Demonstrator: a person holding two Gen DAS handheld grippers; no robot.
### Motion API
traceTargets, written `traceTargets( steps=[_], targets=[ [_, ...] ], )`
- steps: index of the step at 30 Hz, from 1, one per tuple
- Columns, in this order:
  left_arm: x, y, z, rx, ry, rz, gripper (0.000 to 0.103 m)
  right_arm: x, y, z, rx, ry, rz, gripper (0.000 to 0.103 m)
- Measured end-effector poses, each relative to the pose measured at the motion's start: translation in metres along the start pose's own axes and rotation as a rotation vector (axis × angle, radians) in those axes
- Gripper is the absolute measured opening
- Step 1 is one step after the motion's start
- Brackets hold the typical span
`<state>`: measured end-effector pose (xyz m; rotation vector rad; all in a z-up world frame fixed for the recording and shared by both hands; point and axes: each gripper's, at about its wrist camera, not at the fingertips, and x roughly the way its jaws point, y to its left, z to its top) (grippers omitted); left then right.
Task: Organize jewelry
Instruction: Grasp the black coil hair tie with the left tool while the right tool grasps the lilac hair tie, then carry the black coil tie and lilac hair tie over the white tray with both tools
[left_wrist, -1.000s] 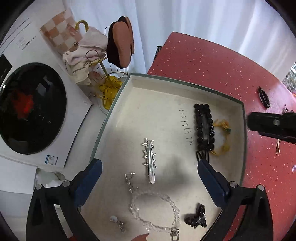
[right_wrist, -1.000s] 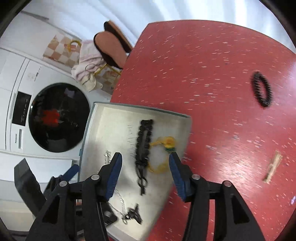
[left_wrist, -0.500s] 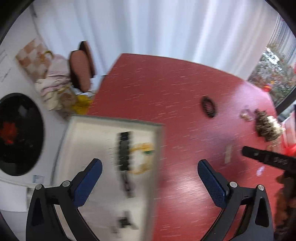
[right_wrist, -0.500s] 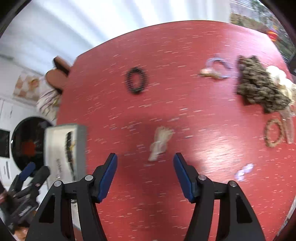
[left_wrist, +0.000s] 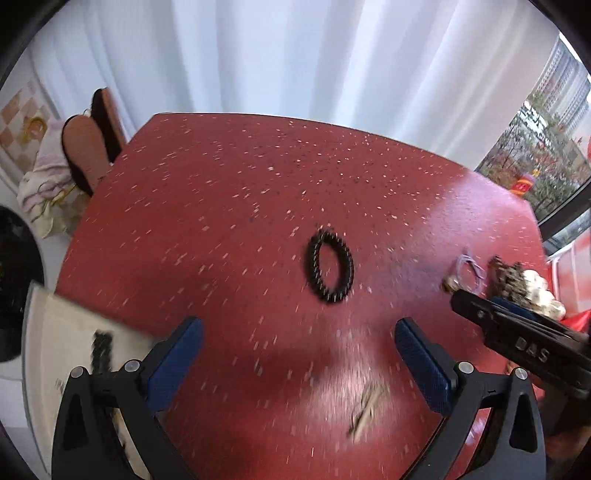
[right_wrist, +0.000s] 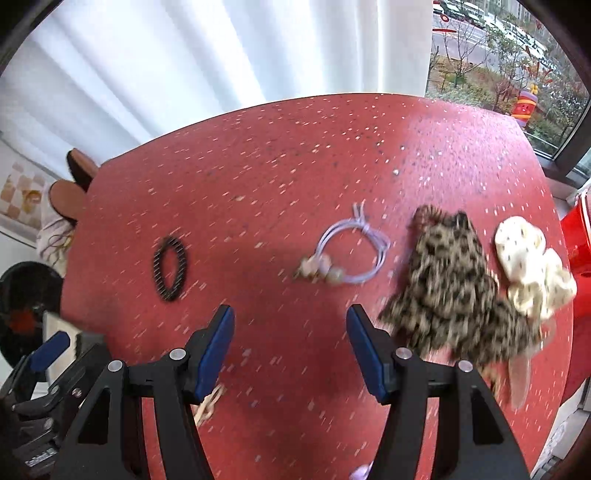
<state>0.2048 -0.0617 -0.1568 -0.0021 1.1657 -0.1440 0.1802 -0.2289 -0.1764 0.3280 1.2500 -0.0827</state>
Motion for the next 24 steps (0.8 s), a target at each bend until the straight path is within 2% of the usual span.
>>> traceTargets(
  steps=[6, 8, 10, 13, 14, 16, 18, 19, 20, 24],
  targets=[
    [0.037, -0.013, 0.017, 0.033, -0.013, 0.028, 0.103, 0.025, -0.007, 0.013, -0.050, 0.009, -0.047, 0.067],
    [0.048, -0.015, 0.019, 0.037, -0.009, 0.040, 0.102, 0.028, -0.005, 0.015, -0.084, -0.015, -0.060, 0.067],
    [0.059, -0.017, 0.019, 0.040, 0.010, 0.056, 0.094, 0.033, 0.001, 0.015, -0.116, -0.021, -0.071, 0.066],
    [0.067, -0.017, 0.016, 0.037, 0.017, 0.061, 0.089, 0.037, 0.007, 0.013, -0.158, -0.031, -0.096, 0.066],
    [0.067, -0.018, 0.015, 0.042, 0.013, 0.059, 0.085, 0.038, 0.010, 0.011, -0.173, -0.037, -0.117, 0.061],
    [0.064, -0.024, 0.015, 0.069, 0.002, 0.049, 0.070, 0.039, 0.011, 0.006, -0.200, -0.051, -0.140, 0.051],
    [0.062, -0.033, 0.016, 0.101, -0.001, 0.034, 0.033, 0.038, 0.010, 0.007, -0.196, -0.053, -0.138, 0.033],
    [0.061, -0.037, 0.016, 0.119, 0.007, 0.030, 0.029, 0.038, 0.010, 0.008, -0.189, -0.046, -0.134, 0.013],
    [0.061, -0.040, 0.016, 0.123, 0.014, 0.022, 0.022, 0.037, 0.007, 0.009, -0.173, -0.038, -0.123, 0.014],
    [0.044, -0.037, 0.011, 0.104, 0.006, -0.045, 0.022, 0.023, -0.010, 0.005, -0.089, -0.038, -0.034, 0.014]
  ],
)
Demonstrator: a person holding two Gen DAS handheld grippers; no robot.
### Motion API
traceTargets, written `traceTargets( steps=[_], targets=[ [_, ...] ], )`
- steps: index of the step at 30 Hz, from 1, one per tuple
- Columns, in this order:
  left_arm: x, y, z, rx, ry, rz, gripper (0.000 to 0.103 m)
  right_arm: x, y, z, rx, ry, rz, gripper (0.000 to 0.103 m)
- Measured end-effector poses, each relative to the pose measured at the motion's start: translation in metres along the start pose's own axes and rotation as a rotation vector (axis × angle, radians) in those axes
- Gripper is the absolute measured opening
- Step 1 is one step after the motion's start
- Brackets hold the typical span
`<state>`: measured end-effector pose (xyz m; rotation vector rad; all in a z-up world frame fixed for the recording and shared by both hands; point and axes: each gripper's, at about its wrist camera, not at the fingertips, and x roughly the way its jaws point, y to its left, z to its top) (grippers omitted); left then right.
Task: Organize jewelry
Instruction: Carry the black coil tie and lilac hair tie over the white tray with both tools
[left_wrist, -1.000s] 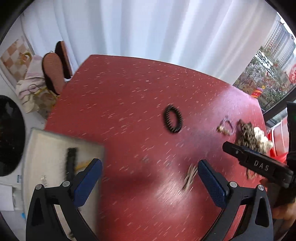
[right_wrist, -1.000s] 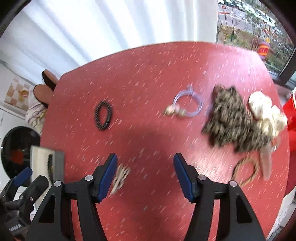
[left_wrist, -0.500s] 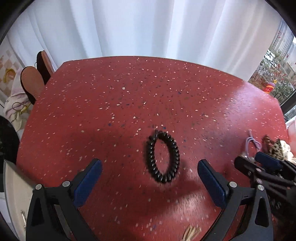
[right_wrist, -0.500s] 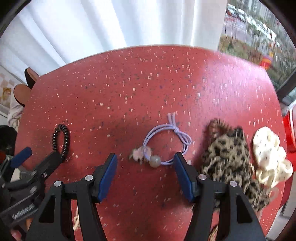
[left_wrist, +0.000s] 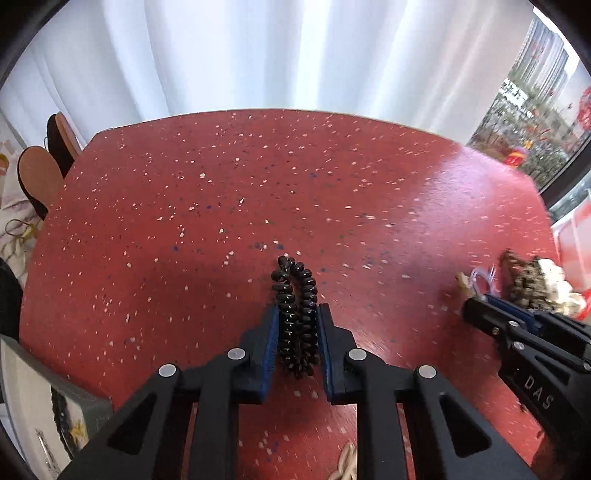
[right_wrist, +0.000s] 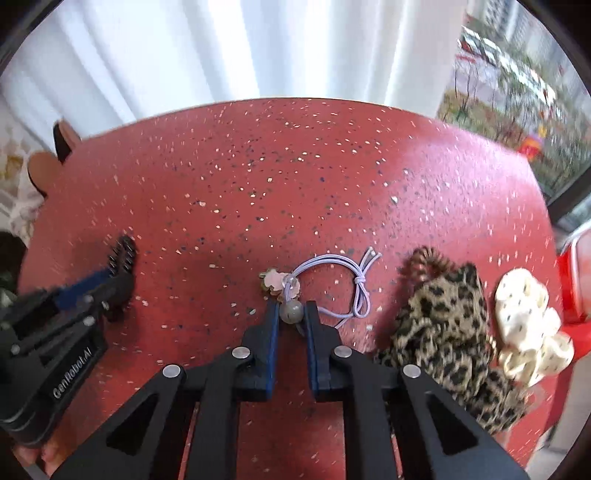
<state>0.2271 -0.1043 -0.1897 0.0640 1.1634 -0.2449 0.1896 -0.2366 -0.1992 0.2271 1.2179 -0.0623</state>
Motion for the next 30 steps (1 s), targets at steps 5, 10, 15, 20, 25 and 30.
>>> traceTargets(
  steps=[5, 10, 15, 20, 25, 30],
  targets=[
    [-0.034, 0.002, -0.018, 0.019, -0.017, -0.040, 0.022, -0.022, -0.012, -0.015, 0.092, 0.016, 0.148, 0.014],
    [-0.065, 0.002, -0.041, 0.026, -0.003, -0.078, 0.022, -0.040, -0.017, -0.039, 0.166, 0.053, 0.219, 0.014],
    [-0.093, 0.007, -0.074, 0.020, 0.028, -0.092, 0.022, -0.059, -0.007, -0.066, 0.170, 0.080, 0.231, 0.014],
    [-0.110, 0.021, -0.103, -0.006, 0.064, -0.094, 0.022, -0.075, 0.007, -0.090, 0.157, 0.111, 0.236, 0.014],
    [-0.129, 0.036, -0.126, -0.022, 0.085, -0.081, 0.022, -0.090, 0.019, -0.108, 0.149, 0.130, 0.246, 0.014],
    [-0.145, 0.049, -0.145, -0.024, 0.099, -0.071, 0.022, -0.101, 0.033, -0.120, 0.135, 0.143, 0.247, 0.014]
  ],
)
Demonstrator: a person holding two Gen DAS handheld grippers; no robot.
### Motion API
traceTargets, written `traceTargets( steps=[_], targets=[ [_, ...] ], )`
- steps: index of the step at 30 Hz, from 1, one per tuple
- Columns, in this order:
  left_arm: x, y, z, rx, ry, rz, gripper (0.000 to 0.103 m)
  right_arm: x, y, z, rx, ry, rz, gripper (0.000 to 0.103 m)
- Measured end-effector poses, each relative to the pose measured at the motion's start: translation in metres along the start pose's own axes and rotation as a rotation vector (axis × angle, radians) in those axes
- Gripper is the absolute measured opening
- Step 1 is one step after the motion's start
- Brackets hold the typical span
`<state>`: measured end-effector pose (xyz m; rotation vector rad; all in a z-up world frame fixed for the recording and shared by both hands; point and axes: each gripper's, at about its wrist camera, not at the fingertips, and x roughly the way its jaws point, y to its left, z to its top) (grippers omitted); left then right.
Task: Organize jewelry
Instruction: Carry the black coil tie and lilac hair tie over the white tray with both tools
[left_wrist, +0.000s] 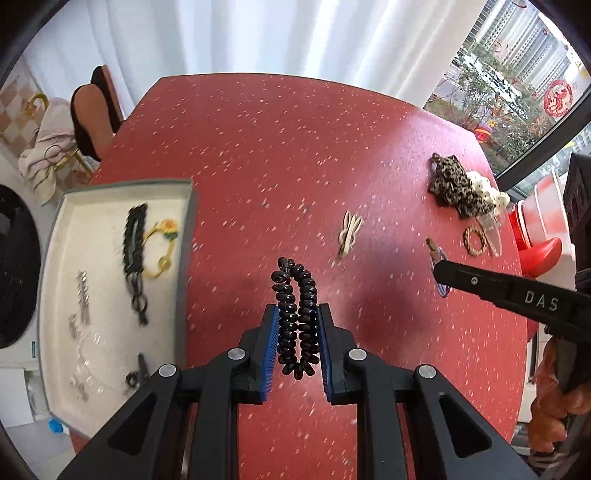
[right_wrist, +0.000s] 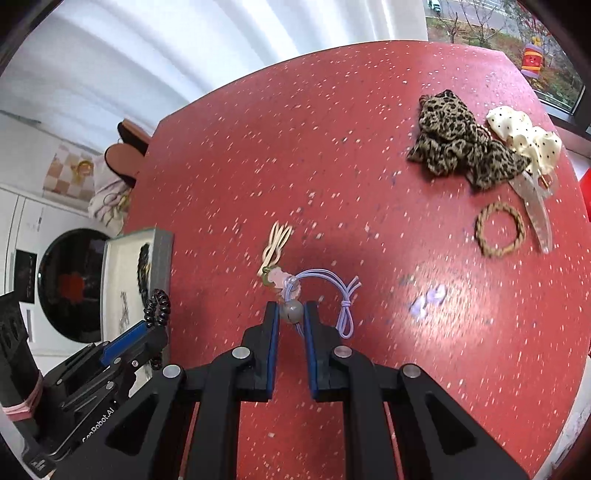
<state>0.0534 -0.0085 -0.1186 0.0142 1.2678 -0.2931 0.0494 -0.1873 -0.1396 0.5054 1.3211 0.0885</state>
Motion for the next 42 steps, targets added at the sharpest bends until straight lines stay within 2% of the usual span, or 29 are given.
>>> traceTargets(
  steps=[13, 28, 42],
  targets=[
    [-0.028, 0.040, -0.030, -0.059, -0.006, 0.009, 0.022, -0.008, 0.056, -0.019, -0.073, 0.023, 0.021, 0.014],
    [-0.056, 0.125, -0.074, -0.217, -0.020, 0.091, 0.022, 0.008, 0.138, -0.032, -0.201, 0.067, 0.069, 0.014],
    [-0.037, 0.197, -0.103, -0.361, 0.014, 0.162, 0.022, 0.047, 0.211, -0.044, -0.335, 0.132, 0.107, 0.014]
  ],
)
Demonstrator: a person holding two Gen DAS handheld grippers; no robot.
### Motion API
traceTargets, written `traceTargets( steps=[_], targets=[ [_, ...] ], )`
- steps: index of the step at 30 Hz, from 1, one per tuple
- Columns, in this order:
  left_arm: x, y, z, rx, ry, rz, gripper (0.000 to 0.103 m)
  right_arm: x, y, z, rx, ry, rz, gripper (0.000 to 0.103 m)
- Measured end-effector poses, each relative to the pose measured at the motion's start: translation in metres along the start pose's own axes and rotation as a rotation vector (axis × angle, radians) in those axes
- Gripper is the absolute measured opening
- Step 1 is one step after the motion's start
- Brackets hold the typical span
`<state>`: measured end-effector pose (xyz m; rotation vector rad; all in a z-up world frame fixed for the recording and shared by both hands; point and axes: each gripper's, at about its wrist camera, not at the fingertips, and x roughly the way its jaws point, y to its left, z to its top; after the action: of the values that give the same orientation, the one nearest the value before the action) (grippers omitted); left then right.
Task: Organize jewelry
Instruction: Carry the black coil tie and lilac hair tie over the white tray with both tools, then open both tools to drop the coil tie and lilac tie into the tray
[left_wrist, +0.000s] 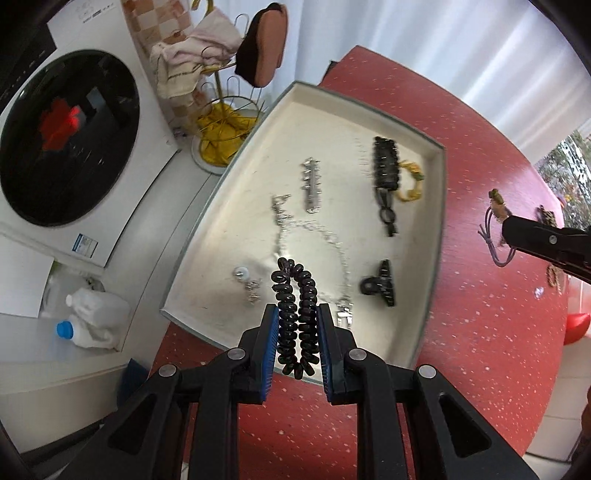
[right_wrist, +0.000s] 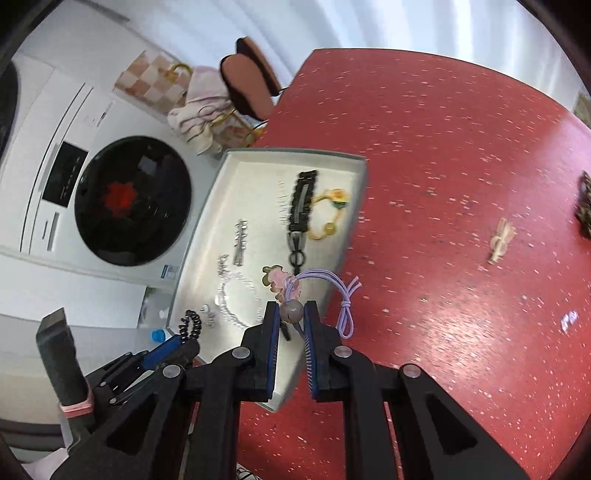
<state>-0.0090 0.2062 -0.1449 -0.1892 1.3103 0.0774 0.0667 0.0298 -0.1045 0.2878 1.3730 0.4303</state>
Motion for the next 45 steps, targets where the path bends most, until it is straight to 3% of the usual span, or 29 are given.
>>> traceTargets(
  steps=[15, 23, 24, 25, 26, 27, 36, 40, 45],
  targets=[
    [0.043, 0.011, 0.011, -0.018, 0.023, 0.028, 0.022, 0.064, 0.030, 0.024, -0.136, 0.047, -0.109, 0.014],
    [0.056, 0.008, 0.011, 0.017, 0.034, 0.066, 0.022, 0.105, 0.021, 0.027, -0.123, 0.109, -0.141, 0.014],
    [0.057, 0.007, 0.010, 0.021, 0.037, 0.070, 0.024, 0.110, 0.019, 0.026, -0.120, 0.121, -0.145, 0.014],
    [0.058, 0.007, 0.011, 0.023, 0.040, 0.078, 0.031, 0.114, 0.018, 0.026, -0.119, 0.128, -0.146, 0.014],
    [0.059, 0.006, 0.010, 0.022, 0.039, 0.082, 0.051, 0.117, 0.017, 0.025, -0.117, 0.135, -0.146, 0.014],
    [0.057, 0.006, 0.010, 0.015, 0.023, 0.093, 0.064, 0.118, 0.017, 0.025, -0.118, 0.133, -0.147, 0.015],
    [0.048, 0.004, 0.013, 0.013, 0.011, 0.108, 0.065, 0.123, 0.017, 0.029, -0.084, 0.158, -0.129, 0.017],
    [0.043, 0.000, 0.012, 0.021, 0.011, 0.108, 0.065, 0.112, 0.018, 0.028, -0.082, 0.141, -0.105, 0.039],
    [0.034, -0.003, 0.010, 0.024, 0.012, 0.106, 0.065, 0.097, 0.019, 0.023, -0.065, 0.126, -0.080, 0.041]
  ],
)
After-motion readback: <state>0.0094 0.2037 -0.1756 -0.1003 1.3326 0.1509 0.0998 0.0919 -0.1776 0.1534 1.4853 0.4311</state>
